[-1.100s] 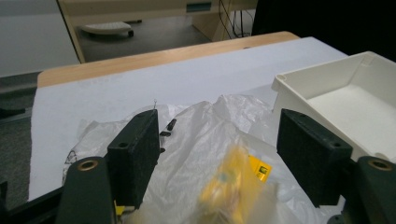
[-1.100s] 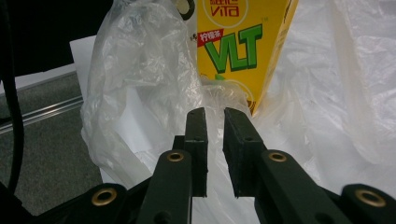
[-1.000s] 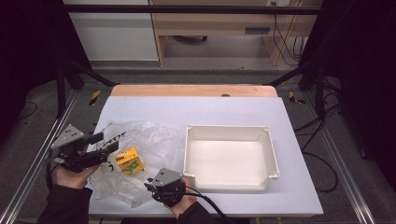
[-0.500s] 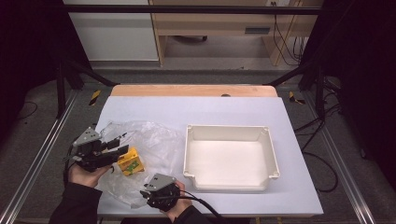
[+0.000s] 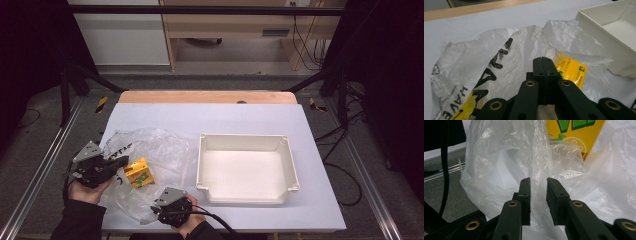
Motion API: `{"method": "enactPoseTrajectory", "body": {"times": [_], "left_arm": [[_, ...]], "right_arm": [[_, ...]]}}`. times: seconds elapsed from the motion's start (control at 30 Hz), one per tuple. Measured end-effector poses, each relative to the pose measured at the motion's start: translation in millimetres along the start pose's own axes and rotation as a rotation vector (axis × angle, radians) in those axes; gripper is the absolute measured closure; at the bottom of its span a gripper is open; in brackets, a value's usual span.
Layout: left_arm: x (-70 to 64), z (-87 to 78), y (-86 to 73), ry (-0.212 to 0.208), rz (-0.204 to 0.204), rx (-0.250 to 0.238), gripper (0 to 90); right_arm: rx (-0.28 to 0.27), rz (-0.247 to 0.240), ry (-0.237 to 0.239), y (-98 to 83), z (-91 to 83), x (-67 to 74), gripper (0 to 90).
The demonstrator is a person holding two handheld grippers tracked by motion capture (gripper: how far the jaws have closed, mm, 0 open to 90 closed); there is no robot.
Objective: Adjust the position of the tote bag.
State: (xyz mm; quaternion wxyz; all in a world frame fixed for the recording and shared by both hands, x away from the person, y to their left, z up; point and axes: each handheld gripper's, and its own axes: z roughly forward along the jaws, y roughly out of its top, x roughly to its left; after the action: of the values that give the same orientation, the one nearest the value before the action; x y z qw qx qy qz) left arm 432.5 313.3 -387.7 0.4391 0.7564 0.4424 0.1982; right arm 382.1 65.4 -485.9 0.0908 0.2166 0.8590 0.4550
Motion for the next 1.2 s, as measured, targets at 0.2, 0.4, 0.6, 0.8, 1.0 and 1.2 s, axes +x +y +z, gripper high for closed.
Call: {"method": "enactPoseTrajectory", "body": {"times": [0.2, 0.4, 0.6, 0.8, 1.0, 1.2], "left_arm": [[13.6, -7.4, -0.7, 0.081, -0.021, -0.062, 89.7], [35.6, 1.6, -7.6, 0.119, -0.069, -0.061, 89.7], [46.9, 26.9, -18.7, 0.116, -0.091, 0.012, 89.7], [41.5, 49.2, -33.5, 0.116, -0.056, 0.120, 89.7], [50.3, 49.5, -48.1, 0.137, -0.076, 0.158, 89.8], [51.2, 49.6, -54.7, 0.140, -0.079, 0.173, 89.7]], "right_arm": [[0.023, 0.002, 0.008, -2.1, 1.9, -1.2, 83.0], [0.047, 0.001, 0.008, -2.8, 3.4, -0.6, 88.4], [0.059, -0.001, 0.007, -3.5, 3.6, 1.3, 89.2], [0.051, 0.002, 0.011, -5.2, 2.5, 0.6, 89.3], [0.039, 0.018, 0.020, -8.4, 0.4, 0.1, 89.2], [0.033, 0.022, 0.024, -10.5, -1.2, 0.2, 89.1]]}}
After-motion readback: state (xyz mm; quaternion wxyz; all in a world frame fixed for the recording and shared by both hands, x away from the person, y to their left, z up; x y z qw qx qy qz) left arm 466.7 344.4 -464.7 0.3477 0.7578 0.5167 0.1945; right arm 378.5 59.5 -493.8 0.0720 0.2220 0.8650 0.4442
